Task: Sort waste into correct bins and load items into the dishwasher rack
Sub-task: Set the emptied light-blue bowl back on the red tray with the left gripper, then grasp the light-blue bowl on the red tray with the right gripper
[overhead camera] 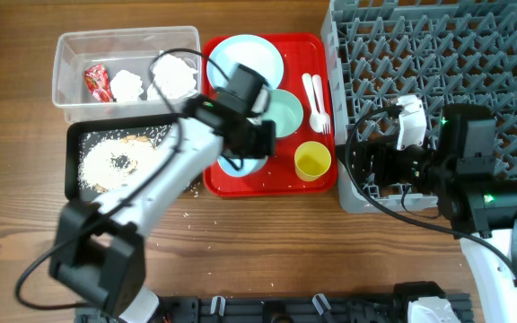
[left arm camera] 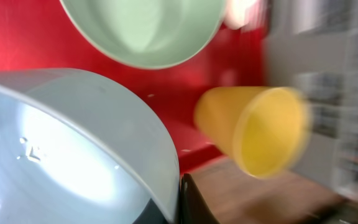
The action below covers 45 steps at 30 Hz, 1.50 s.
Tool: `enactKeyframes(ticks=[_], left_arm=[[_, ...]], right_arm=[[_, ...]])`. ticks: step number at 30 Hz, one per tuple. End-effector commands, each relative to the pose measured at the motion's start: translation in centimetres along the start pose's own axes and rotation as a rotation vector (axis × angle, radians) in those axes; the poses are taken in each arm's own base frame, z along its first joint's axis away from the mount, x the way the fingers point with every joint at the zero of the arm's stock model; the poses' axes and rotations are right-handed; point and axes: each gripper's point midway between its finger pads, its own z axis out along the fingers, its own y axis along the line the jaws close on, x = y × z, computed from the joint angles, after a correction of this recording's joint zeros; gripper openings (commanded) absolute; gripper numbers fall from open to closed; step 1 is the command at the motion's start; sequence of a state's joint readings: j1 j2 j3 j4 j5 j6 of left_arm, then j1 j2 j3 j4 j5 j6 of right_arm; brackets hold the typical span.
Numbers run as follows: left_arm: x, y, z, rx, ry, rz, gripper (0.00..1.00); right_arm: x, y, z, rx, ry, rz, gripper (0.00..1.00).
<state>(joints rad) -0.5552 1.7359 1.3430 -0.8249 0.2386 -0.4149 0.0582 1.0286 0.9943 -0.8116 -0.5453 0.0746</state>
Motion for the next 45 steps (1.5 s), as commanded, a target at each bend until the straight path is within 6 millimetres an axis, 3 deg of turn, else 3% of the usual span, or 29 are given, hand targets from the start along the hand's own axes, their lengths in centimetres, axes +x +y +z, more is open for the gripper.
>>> enactKeyframes(ticks=[1,4,8,10,11,13,17,18,19,20,23,25,27,32,38,42,45], left_arm=[[-0.5,2.4,2.3,-0.273,-0.083,-0.019,0.04],[0.4,2.1,4.4,-0.292,-0.046,0.003,0.08],[1.1,2.3,5.9,-0.312,-0.012,-0.002,0.41],[0.6,2.6,5.6,-0.308,-0.027,-0.029,0.56],[0.2,2.8,5.1,-0.307,-0.037,-0.057,0.58],[-1.2,3.2,2.7,-0.294,-0.063,-0.123,0.6],[-4.1,3.8,-4.3,-0.206,-0.139,-0.229,0.63],[-5.0,4.5,-7.4,-0.17,-0.188,-0.267,0.64],[-5.6,5.6,-10.3,-0.15,-0.247,-0.307,0.72],[-5.8,6.4,-12.0,-0.146,-0.283,-0.328,0.74],[-5.8,8.8,-16.0,-0.152,-0.362,-0.367,0.79],[-5.7,10.3,-17.4,-0.169,-0.39,-0.368,0.89],[-5.7,11.0,-17.6,-0.184,-0.388,-0.375,1.0],[-5.5,11.4,-17.3,-0.201,-0.375,-0.383,1.0],[-5.5,11.4,-17.3,-0.201,-0.375,-0.383,1.0],[-5.5,11.4,-17.3,-0.201,-0.375,-0.383,1.0],[-5.5,11.4,-17.3,-0.201,-0.375,-0.383,1.0]], right_arm=[[-0.6,0.2,-0.2,0.001,-0.014,-0.005,1.0],[-0.8,0.3,-0.2,0.0,-0.021,-0.008,1.0],[-1.4,0.3,-0.2,-0.002,-0.043,0.016,0.99],[-2.1,0.4,-0.3,-0.007,-0.07,0.043,0.97],[-2.4,0.4,-0.3,-0.009,-0.081,0.052,0.94],[-3.0,0.5,-0.3,-0.014,-0.104,0.083,0.91],[-3.4,1.0,0.7,-0.026,-0.102,0.111,0.86],[-3.4,1.5,1.7,-0.026,-0.089,0.11,0.84],[-3.3,2.3,3.0,-0.022,-0.071,0.115,0.83],[-3.1,2.8,3.9,-0.02,-0.06,0.112,0.83],[-2.3,4.4,6.8,0.011,-0.018,0.101,0.81],[-0.7,5.9,9.7,0.058,0.052,0.08,0.78],[0.6,6.5,11.6,0.109,0.112,0.043,0.76],[3.3,7.1,15.9,0.259,0.25,-0.052,0.73],[5.4,5.3,20.4,0.349,0.339,-0.051,0.66],[6.3,4.9,22.6,0.347,0.363,-0.051,0.64],[6.8,4.7,23.5,0.337,0.376,-0.045,0.54]])
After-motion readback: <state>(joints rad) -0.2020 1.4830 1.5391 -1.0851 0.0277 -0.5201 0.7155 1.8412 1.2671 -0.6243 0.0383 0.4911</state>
